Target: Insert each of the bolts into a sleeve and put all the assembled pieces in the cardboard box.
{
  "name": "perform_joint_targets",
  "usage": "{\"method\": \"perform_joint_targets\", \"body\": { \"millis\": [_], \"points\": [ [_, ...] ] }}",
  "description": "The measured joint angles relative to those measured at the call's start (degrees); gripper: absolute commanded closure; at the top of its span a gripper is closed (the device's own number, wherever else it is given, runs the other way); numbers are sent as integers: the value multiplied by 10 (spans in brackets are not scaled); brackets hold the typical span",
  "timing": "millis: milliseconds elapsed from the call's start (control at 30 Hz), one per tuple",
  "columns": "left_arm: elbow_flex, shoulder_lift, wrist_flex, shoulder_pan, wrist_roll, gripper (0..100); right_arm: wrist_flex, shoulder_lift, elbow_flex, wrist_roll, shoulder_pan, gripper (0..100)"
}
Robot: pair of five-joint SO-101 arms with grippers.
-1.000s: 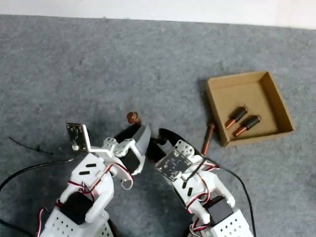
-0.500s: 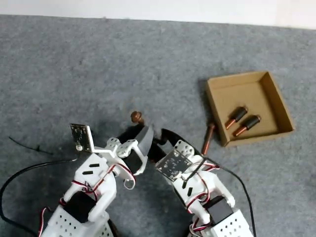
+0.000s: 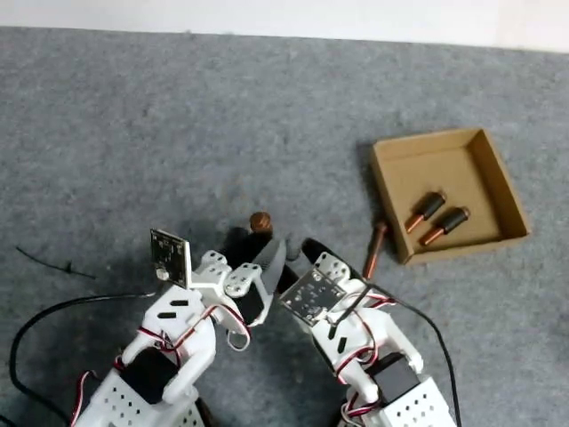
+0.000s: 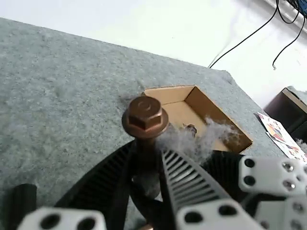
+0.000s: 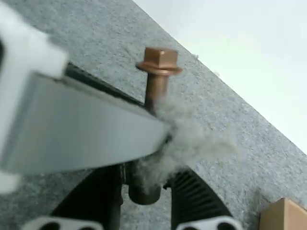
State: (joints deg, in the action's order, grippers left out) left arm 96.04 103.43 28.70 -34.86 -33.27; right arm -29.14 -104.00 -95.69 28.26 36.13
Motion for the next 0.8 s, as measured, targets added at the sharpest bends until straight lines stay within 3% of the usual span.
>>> {"method": "perform_joint_targets", "body": {
  "millis": [100,267,367,567,800],
  "points": [
    [-1,0,0,11,3,945,0,0,0,0,-2,994],
    [-3,0,2,22,5,671,0,0,0,0,-8,994],
    [0,-7,5,22,7,557,0,0,0,0,-17,994],
    [1,-8,5,30,0,518,1,-3,0,-1,-28,994],
    [-12,-7,6,154,-105,518,1,-3,0,0,-30,994]
  ]
}}
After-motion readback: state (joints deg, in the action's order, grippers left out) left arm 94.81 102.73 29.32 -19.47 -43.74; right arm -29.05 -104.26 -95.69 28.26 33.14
